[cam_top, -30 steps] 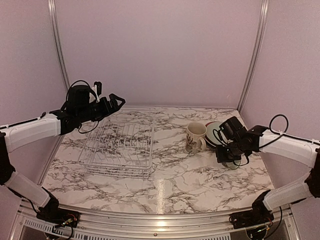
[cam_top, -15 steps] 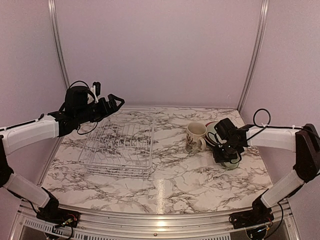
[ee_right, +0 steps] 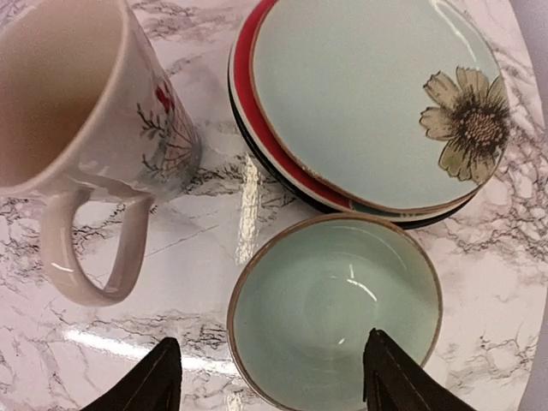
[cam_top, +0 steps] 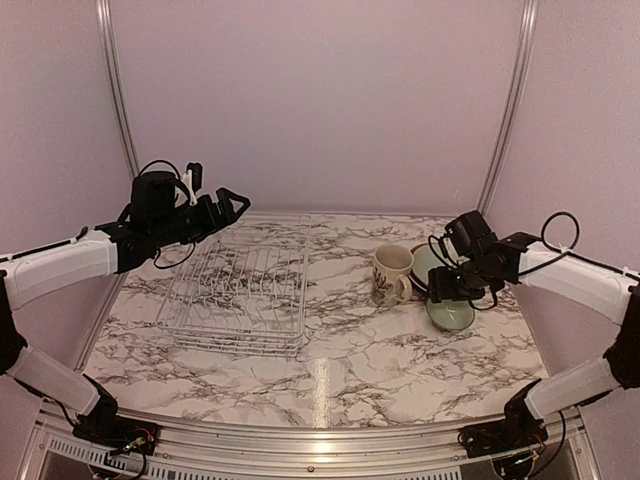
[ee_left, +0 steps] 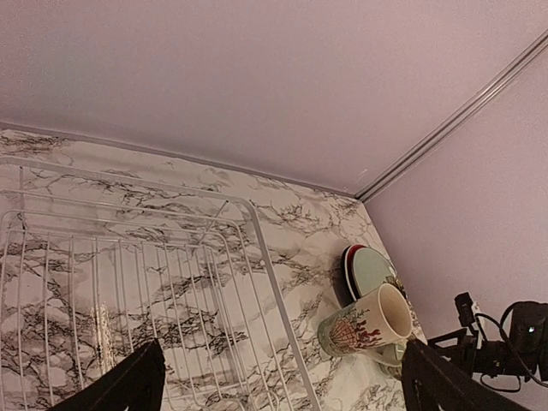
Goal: Unload the mixed dishes from the dish rack
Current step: Place the bowl at the corner of the board, then reset both arms
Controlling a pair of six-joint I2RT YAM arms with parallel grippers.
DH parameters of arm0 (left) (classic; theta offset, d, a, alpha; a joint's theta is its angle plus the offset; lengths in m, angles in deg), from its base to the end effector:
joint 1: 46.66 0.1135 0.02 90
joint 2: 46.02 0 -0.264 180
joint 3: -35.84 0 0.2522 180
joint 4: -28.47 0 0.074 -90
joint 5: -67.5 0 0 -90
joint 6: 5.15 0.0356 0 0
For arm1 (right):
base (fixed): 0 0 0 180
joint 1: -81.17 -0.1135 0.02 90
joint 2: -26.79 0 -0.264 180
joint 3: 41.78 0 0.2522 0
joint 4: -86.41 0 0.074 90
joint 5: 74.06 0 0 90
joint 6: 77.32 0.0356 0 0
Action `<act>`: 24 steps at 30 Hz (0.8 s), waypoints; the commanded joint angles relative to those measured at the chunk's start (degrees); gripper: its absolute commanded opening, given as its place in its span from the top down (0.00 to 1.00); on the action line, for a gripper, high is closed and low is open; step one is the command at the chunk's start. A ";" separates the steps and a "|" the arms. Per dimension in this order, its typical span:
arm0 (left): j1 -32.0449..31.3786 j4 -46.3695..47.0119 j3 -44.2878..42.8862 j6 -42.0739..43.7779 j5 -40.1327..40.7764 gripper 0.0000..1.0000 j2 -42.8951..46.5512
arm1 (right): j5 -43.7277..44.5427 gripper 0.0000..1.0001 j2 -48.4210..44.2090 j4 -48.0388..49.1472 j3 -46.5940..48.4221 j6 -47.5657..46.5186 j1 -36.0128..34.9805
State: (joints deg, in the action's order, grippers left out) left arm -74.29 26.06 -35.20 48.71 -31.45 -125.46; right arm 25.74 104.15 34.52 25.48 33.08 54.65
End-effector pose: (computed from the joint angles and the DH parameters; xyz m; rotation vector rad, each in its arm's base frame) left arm 0.2883 -0.1572 0.3157 -0.0179 1.8554 -0.9320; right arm 0.2369 0.1115 0.2306 -0.0841 2.6257 0.0542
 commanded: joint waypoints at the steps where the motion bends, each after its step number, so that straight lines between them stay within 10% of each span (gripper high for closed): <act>1: 0.39 -3.06 -2.88 5.80 2.56 0.01 3.85 | 2.99 0.26 -10.02 -2.76 7.54 -2.81 -0.62; 11: 0.30 -4.06 -2.63 14.05 11.99 0.01 19.76 | 2.15 0.02 -25.85 8.84 13.79 -9.90 -0.63; 24: 0.30 -1.60 1.16 19.60 18.26 0.01 37.76 | -0.83 0.02 -39.71 28.16 10.10 -17.09 -0.63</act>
State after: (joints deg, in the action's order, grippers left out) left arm -74.29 24.56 -35.18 65.80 -16.09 -89.02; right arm 24.67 64.85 57.63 35.91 18.35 54.34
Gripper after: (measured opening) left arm 0.989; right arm 0.985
